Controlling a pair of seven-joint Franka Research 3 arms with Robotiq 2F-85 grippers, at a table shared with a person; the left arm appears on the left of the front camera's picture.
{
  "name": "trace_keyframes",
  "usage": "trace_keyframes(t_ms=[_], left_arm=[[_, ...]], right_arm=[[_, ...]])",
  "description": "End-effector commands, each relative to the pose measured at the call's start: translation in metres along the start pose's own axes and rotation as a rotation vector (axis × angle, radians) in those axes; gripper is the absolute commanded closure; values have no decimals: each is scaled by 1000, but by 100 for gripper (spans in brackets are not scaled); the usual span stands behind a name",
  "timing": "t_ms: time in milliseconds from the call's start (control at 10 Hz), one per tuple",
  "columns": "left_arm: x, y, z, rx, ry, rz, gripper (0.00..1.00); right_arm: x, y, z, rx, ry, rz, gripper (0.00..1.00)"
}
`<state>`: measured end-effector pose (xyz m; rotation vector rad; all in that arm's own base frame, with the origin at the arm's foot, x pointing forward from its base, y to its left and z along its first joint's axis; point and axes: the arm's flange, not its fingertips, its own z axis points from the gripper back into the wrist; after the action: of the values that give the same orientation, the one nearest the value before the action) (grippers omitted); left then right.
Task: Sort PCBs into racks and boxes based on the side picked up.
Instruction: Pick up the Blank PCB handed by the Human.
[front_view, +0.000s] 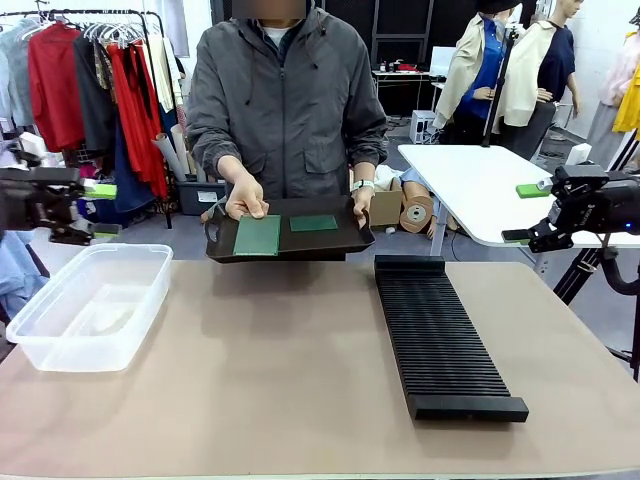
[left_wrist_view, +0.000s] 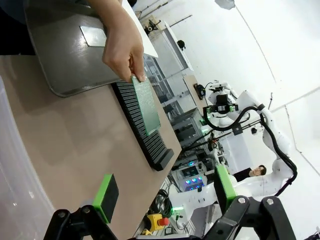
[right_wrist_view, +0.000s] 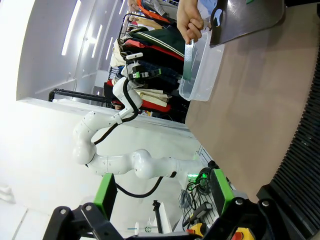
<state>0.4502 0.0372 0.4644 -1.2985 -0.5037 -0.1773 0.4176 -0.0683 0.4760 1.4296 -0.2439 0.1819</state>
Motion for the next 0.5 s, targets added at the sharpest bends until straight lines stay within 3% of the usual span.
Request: trace_keyframes(t_ms=[0,400], left_arm=[[20,16,-26,-44,55,67,0],[25,54,-87,-138,126,176,0]], right_arm=[[1,4,1,4,-1,4,0],[1,4,1,4,-1,4,0]])
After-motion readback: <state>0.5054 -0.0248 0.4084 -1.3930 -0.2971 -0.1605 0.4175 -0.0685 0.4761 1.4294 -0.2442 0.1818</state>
